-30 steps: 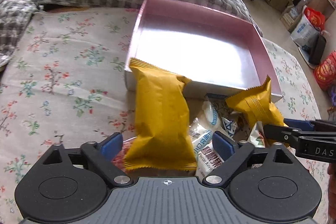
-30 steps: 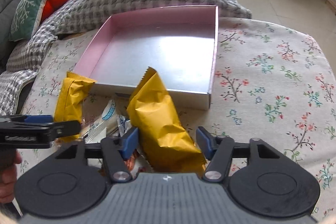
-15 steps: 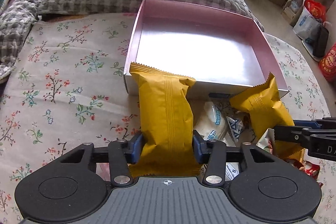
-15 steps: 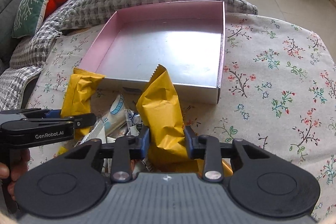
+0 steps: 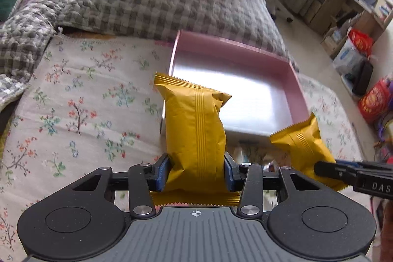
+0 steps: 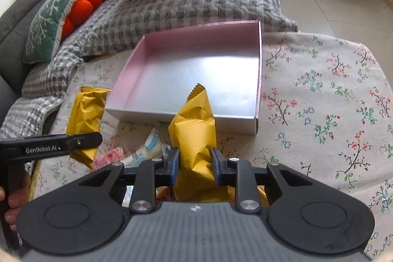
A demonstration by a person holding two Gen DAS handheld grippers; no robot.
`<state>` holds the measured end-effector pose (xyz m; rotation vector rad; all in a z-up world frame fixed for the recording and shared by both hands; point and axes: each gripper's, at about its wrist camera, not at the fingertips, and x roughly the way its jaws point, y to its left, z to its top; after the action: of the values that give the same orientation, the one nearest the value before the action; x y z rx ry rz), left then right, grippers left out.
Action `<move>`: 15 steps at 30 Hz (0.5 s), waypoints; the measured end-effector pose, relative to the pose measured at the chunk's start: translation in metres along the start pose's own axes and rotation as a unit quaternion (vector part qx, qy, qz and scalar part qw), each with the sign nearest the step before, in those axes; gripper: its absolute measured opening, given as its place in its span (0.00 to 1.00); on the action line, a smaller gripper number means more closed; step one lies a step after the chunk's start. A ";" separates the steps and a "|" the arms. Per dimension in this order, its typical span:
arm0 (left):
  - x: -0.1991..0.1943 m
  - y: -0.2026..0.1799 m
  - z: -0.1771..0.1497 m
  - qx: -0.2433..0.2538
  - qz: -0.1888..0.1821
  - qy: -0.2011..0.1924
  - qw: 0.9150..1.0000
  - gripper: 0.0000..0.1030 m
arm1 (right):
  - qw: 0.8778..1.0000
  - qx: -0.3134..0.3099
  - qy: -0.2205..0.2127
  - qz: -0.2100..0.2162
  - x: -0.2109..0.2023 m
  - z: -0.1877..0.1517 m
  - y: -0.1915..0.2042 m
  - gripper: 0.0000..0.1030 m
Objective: Organize snacks
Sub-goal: 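Lower both yellow packets into the pink box and open both tools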
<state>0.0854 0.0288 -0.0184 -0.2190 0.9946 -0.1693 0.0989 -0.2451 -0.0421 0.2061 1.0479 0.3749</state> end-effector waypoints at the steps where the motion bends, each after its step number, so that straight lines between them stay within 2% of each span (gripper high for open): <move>1: -0.001 0.000 0.005 0.000 -0.003 -0.006 1.000 0.40 | 1.000 0.005 -0.005 0.003 -0.002 0.002 0.000 0.24; 8: 0.024 -0.009 0.045 0.005 -0.018 -0.029 0.999 0.40 | 0.997 0.049 -0.053 0.011 -0.001 0.029 -0.006 0.24; 15: 0.070 -0.007 0.067 0.001 -0.020 -0.018 1.000 0.40 | 0.989 0.120 -0.073 0.038 0.028 0.054 -0.016 0.24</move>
<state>0.1792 0.0127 -0.0381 -0.2386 0.9543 -0.2020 0.1621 -0.2478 -0.0436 0.4829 0.9413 0.2981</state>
